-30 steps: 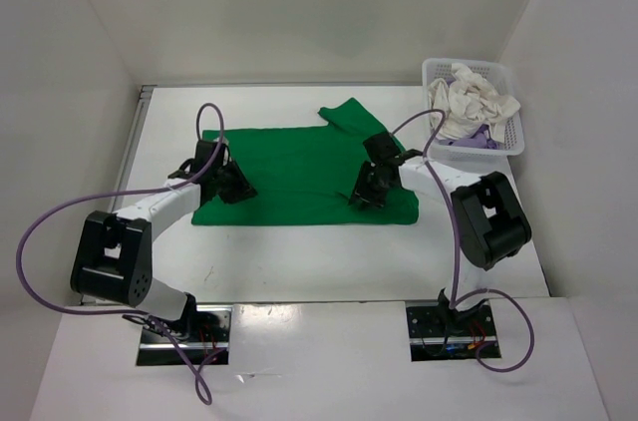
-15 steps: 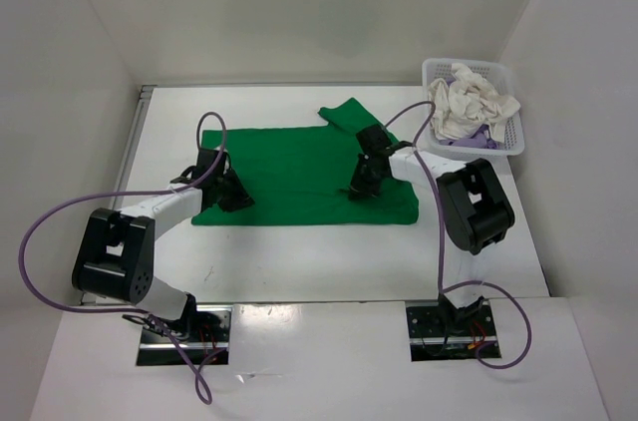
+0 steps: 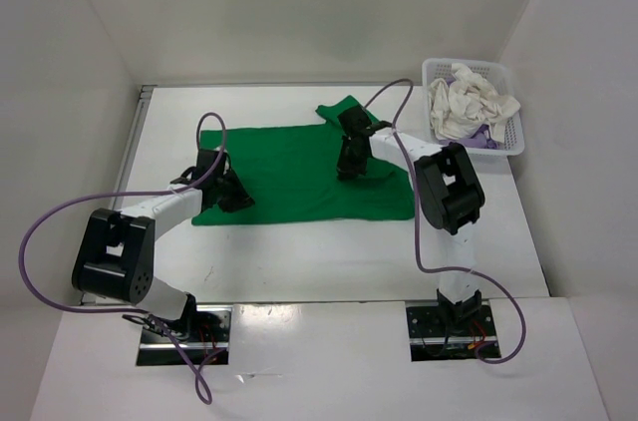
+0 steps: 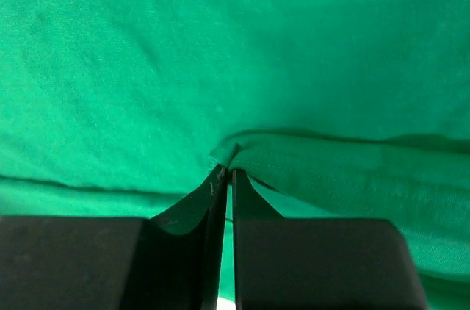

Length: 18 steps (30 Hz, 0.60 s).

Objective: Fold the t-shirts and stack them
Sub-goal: Fold the flattened tshirt in 1/3 of the way

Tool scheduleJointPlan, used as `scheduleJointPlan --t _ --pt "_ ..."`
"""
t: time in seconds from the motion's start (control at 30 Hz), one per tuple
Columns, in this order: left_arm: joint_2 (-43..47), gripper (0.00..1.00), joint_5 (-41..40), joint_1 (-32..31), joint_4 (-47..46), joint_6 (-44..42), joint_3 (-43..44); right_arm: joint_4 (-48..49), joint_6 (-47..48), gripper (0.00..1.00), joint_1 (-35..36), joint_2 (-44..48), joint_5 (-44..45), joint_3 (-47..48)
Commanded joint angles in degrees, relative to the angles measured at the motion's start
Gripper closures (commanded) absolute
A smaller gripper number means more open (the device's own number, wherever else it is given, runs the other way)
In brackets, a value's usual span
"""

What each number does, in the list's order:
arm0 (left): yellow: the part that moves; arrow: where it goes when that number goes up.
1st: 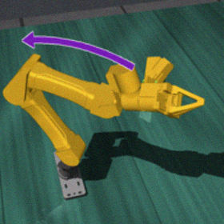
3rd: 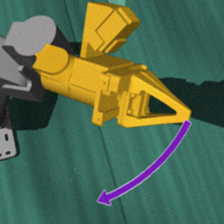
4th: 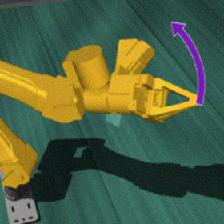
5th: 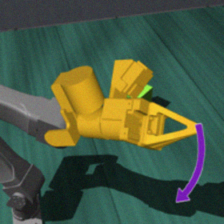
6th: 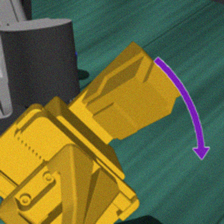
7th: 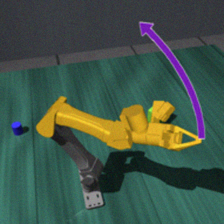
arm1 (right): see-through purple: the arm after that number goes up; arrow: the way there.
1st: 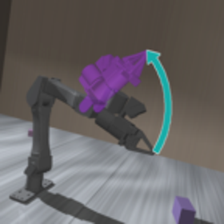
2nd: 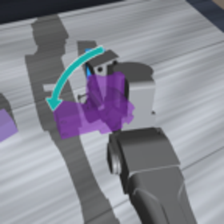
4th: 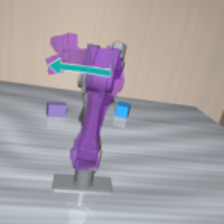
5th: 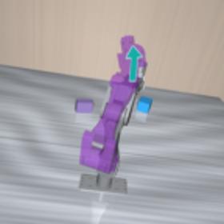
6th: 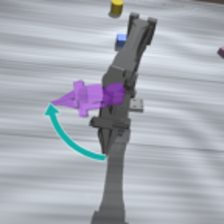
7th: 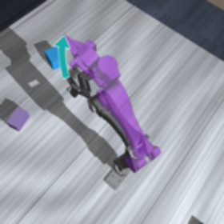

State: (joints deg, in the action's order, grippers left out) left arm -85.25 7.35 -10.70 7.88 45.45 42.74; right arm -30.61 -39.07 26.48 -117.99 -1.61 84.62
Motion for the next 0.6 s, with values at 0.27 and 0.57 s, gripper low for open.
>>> scheduleJointPlan --t 0.27,0.57 --pt "5.8 0.78 -3.0 0.1 0.8 0.1 -0.5 -4.3 5.1 0.55 1.7 1.9 6.6 7.7" --pt "7.5 0.78 -2.0 0.1 0.5 -0.9 -1.5 -2.4 5.0 0.83 1.7 13.5 9.0 -5.3"
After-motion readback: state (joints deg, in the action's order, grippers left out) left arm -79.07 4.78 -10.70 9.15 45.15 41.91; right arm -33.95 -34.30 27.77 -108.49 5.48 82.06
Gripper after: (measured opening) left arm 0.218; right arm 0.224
